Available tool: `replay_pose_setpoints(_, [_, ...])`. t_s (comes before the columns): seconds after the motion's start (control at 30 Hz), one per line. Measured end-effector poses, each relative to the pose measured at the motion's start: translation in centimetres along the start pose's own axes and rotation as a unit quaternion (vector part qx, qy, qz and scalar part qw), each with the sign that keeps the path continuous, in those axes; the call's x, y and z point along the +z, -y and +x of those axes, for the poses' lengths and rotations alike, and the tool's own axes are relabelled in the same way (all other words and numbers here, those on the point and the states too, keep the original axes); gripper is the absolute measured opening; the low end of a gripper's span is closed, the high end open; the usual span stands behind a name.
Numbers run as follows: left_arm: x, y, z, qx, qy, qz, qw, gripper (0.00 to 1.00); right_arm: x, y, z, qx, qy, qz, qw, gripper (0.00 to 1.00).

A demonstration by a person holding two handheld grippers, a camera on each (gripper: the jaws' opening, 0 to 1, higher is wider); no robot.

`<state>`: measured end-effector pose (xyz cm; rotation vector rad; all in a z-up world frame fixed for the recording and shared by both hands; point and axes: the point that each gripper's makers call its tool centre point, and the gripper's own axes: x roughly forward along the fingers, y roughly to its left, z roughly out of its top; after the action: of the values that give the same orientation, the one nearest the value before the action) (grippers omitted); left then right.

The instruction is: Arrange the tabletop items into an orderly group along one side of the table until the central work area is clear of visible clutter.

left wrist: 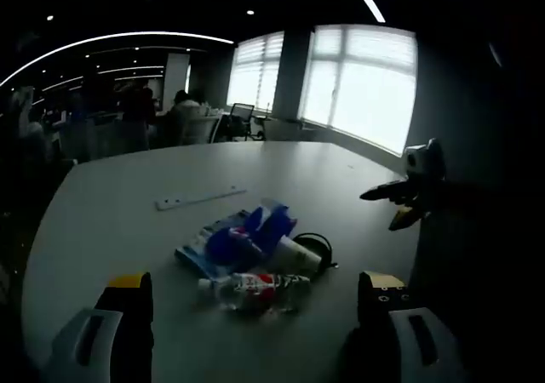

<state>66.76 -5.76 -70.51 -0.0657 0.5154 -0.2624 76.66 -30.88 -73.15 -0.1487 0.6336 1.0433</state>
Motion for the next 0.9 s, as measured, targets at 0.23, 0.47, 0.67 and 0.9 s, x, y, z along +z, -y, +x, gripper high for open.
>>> replay_pose_setpoints(0.23, [0.05, 0.06, 0.04, 0.0, -0.002, 0.004, 1.0, 0.99, 0.02, -0.13, -0.03, 0.002, 0.001, -0.003, 1.0, 1.0])
replay_pose_setpoints(0.47, [0.06, 0.08, -0.13, 0.001, -0.002, 0.004, 1.0, 0.99, 0.05, -0.12, -0.03, 0.004, 0.002, -0.004, 1.0, 1.0])
replay_pose_setpoints(0.67, [-0.14, -0.08, -0.27, 0.003, -0.003, 0.003, 1.0, 0.99, 0.08, -0.28, -0.01, 0.006, 0.001, -0.006, 1.0, 1.0])
replay_pose_setpoints(0.9, [-0.23, -0.17, -0.3, 0.005, -0.003, 0.001, 1.0, 0.99, 0.18, -0.4, -0.02, 0.009, 0.003, -0.01, 0.9999, 1.0])
